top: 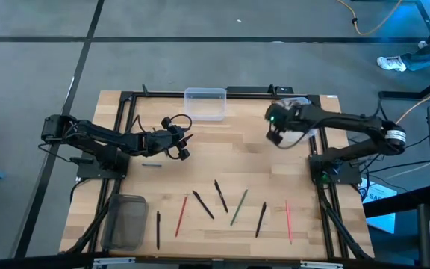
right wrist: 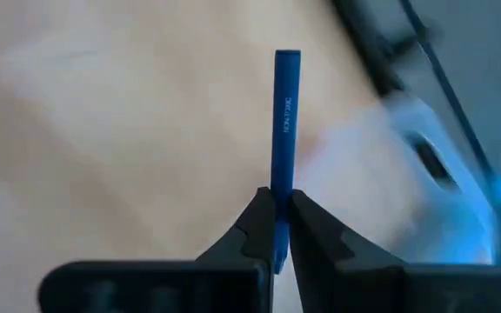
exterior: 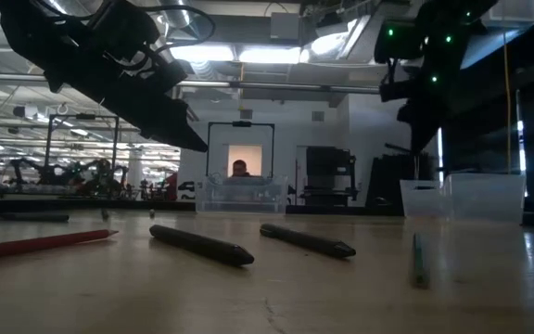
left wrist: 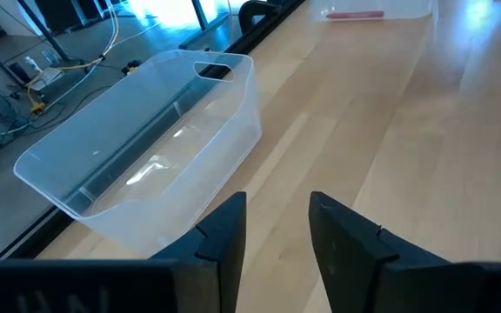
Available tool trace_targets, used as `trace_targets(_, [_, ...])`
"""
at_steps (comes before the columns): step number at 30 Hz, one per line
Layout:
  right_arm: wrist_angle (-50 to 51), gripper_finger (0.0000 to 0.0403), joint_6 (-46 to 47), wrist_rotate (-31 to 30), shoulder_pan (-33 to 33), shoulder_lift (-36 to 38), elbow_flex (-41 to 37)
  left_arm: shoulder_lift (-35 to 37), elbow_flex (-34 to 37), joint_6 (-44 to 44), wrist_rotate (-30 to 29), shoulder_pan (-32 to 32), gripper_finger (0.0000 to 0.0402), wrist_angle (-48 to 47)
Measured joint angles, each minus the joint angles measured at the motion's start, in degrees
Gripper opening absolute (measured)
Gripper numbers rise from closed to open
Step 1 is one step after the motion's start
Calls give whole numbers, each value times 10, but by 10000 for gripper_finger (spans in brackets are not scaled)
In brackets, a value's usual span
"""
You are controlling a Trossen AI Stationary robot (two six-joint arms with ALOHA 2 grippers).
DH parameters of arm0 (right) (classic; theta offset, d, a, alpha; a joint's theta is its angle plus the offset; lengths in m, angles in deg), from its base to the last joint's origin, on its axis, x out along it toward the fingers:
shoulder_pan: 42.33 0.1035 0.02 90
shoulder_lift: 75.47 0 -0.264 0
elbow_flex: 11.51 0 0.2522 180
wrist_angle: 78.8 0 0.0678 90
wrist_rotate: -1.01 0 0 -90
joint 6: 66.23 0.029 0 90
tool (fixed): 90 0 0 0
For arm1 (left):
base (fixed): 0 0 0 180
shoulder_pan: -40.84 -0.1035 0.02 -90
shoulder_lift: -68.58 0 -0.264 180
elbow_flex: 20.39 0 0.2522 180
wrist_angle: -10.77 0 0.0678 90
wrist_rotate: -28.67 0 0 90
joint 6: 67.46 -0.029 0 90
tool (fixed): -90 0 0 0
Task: Sort crayons/erasers/pens/pencils in bins
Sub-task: Put the blue crayon into the right transparent bin
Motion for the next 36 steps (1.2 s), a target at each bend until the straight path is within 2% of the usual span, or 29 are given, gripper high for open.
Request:
trace_targets(9, [11,28,88,8,-151,0,-10,0,0,-5,0,0,120,0])
trace_targets(16, [-63,36,107,113,-228,1,-64,0,0,-4,0,0,120,-7])
trace_targets(19, [-97,37,107,137,-247,0,-89,0,0,0,0,0,120,-8])
trace_targets(24, [-126,38,110,138,-272,0,-114,0,0,1,0,0,120,-9])
trace_targets(36, [-177,38,113,158,-279,0,-135,0,0,6,0,0,120,-9])
